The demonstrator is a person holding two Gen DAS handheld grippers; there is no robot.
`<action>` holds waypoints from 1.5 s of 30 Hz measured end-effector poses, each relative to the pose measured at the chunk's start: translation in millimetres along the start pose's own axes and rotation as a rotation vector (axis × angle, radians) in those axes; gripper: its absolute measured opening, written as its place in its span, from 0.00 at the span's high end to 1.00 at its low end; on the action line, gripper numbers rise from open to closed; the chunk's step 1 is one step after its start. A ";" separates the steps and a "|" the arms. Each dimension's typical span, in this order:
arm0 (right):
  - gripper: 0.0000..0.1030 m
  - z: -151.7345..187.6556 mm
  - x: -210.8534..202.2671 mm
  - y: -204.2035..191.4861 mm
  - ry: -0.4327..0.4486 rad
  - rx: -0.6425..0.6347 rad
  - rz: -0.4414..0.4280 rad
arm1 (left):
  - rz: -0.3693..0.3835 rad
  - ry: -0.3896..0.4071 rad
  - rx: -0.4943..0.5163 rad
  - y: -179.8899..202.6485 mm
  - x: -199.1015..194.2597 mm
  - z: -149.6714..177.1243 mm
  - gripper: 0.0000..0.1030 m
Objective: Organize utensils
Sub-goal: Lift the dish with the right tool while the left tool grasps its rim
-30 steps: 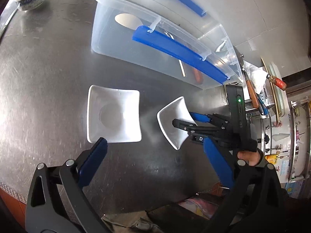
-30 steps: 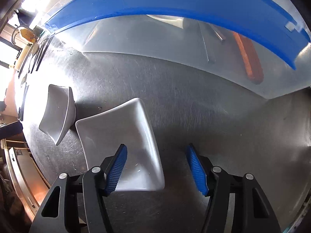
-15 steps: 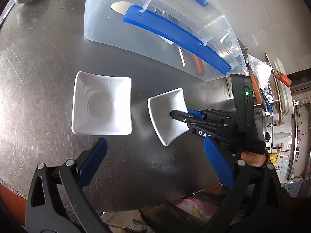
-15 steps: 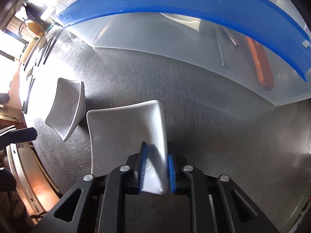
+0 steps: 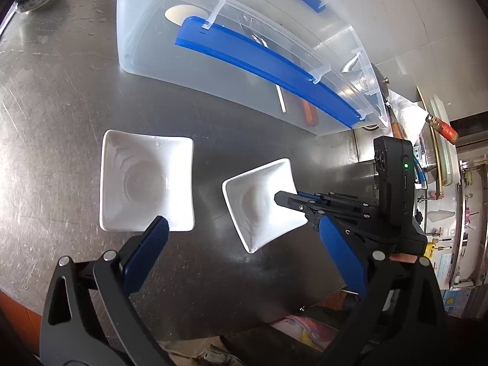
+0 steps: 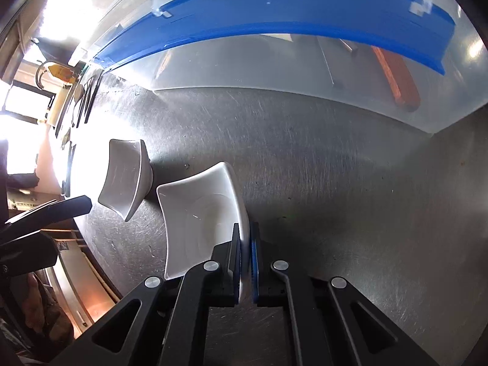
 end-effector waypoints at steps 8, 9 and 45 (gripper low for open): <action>0.93 7.4 -16.5 8.7 0.020 0.030 -0.066 | -0.013 -0.042 0.043 8.7 5.7 -11.1 0.08; 0.93 7.2 -16.3 10.1 0.019 0.033 -0.067 | -0.016 -0.057 0.046 10.9 11.2 -12.7 0.08; 0.91 -114.1 -181.2 -0.9 0.311 -0.052 0.251 | 0.043 -0.071 0.050 82.8 -33.6 -229.5 0.85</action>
Point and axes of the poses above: each gripper's, at about its wrist camera, not at the fingertips, and x roughly the way its jaws point, y to its right, z to its underside, the point moved 1 cm from there along x, roughly the way its jaws point, and after that the axes turned 13 degrees about -y, right-handed, at the moved point
